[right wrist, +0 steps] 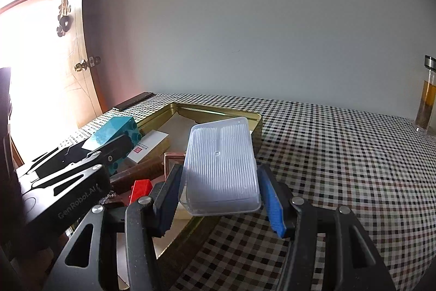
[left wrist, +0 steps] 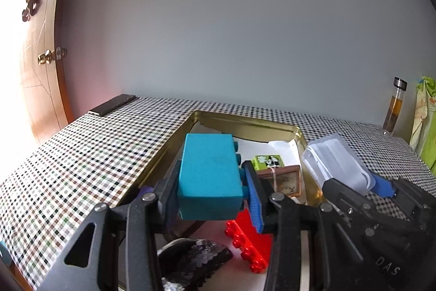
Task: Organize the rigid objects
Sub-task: 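Carry clear box over tin with right tool while left tool carries teal block, then lower clear plastic box into the tin and open the right tool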
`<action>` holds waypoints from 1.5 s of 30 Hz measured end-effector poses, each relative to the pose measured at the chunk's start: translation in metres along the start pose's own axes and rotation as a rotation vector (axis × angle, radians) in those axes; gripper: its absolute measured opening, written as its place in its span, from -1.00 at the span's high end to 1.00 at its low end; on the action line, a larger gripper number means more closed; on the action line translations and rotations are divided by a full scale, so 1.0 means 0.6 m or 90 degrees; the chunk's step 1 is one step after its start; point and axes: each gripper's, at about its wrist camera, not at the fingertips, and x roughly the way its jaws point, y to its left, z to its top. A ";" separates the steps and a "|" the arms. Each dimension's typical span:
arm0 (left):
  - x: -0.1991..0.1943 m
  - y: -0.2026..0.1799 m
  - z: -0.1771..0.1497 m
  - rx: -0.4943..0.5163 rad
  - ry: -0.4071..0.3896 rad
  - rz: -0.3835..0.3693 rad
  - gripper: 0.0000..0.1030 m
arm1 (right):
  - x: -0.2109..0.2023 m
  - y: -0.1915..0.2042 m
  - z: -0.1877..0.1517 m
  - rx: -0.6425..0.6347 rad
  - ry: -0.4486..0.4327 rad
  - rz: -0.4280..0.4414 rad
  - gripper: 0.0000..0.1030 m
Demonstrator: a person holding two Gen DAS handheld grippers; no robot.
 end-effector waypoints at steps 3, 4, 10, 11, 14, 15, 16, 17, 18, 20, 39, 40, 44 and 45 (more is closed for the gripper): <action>0.003 0.005 0.003 0.004 0.008 0.001 0.19 | 0.007 0.006 0.004 -0.002 0.003 0.002 -0.13; 0.004 0.005 0.004 0.006 0.011 0.002 0.19 | 0.009 0.008 0.006 -0.003 0.003 0.004 -0.13; 0.007 0.004 0.015 0.021 0.033 0.003 0.19 | 0.011 0.013 0.020 -0.012 0.005 0.011 -0.13; 0.007 0.005 0.016 0.022 0.033 0.005 0.19 | 0.011 0.014 0.022 -0.013 0.004 0.011 -0.13; 0.008 0.009 0.020 0.027 0.040 0.010 0.19 | 0.012 0.016 0.031 -0.013 0.005 0.016 -0.13; 0.010 0.011 0.021 0.028 0.044 0.010 0.19 | 0.014 0.016 0.034 -0.012 0.008 0.019 -0.13; 0.012 0.012 0.024 0.028 0.049 0.007 0.19 | 0.017 0.016 0.037 -0.011 0.012 0.022 -0.12; 0.014 0.014 0.026 0.027 0.053 0.004 0.19 | 0.020 0.015 0.040 -0.009 0.016 0.027 -0.13; 0.015 0.016 0.028 0.028 0.055 0.003 0.19 | 0.022 0.014 0.043 -0.009 0.019 0.029 -0.13; 0.019 0.018 0.032 0.035 0.064 0.002 0.19 | 0.027 0.016 0.049 -0.011 0.022 0.029 -0.12; 0.078 0.031 0.054 0.054 0.160 -0.001 0.19 | 0.112 0.034 0.096 -0.014 0.119 0.038 -0.13; 0.080 0.032 0.054 0.055 0.163 -0.002 0.19 | 0.117 0.035 0.097 -0.017 0.122 0.037 -0.13; 0.088 0.033 0.052 0.062 0.173 -0.004 0.19 | 0.130 0.040 0.096 -0.027 0.137 0.033 -0.13; 0.088 0.032 0.051 0.062 0.174 -0.004 0.19 | 0.133 0.041 0.095 -0.027 0.141 0.035 -0.13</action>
